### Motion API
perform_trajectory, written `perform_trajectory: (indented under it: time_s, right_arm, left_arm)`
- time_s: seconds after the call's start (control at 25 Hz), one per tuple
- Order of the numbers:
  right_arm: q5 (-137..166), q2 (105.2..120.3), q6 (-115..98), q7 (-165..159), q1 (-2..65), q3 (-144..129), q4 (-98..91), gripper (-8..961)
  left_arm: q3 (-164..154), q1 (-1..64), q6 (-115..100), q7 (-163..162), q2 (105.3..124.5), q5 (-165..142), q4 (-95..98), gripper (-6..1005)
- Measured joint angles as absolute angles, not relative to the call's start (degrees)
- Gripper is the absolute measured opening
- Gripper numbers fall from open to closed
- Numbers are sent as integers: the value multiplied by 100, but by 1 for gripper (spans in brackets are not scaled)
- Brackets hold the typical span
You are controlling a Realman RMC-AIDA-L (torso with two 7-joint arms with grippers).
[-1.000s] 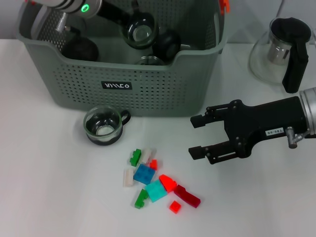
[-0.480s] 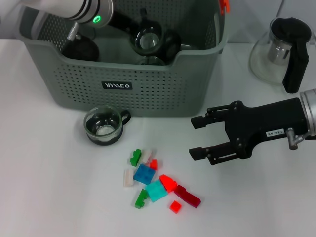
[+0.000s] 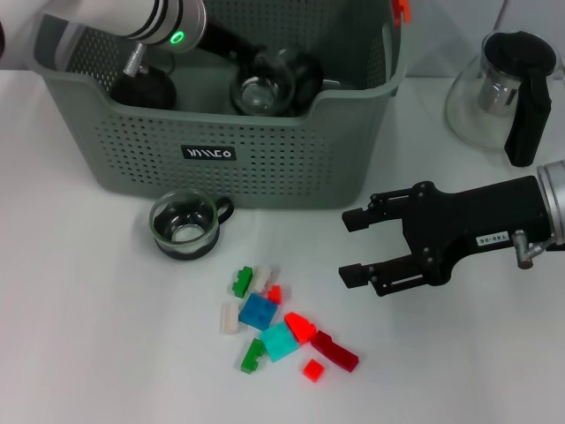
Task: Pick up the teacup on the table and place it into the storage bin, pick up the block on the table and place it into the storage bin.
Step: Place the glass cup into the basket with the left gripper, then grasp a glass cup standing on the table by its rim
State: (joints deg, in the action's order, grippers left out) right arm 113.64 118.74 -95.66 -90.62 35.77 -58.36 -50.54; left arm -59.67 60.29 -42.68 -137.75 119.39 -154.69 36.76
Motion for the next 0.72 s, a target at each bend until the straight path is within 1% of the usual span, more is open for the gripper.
perform_trajectory:
  time_s: [0.24, 0.32, 0.4, 0.52, 0.72]
  right_arm:
    - [11364, 11874, -9572, -9069, 3568, -5841, -5054, 804]
    - [11364, 11870, -9572, -9070, 3564, -5841, -5054, 803]
    - [11364, 11864, -9570, -9070, 3562, -5840, -5054, 802]
    - [11364, 11850, -9575, -9070, 3562, -5837, -5053, 803]
    - [11364, 11818, -9614, -9070, 3582, -5790, -5053, 804]
  left_arm:
    - [-5959, 6029, -4299, -13778, 11930, -15469, 3691, 253]
    - [-5920, 6029, -4457, -13793, 11893, -15466, 3865, 302]
    - [-5846, 6029, -4724, -13802, 11855, -15466, 4098, 377]
    - [-5612, 5997, -5338, -13802, 11791, -15415, 4592, 489]
    - [-5017, 5758, -7143, -13685, 11693, -15087, 5924, 656]
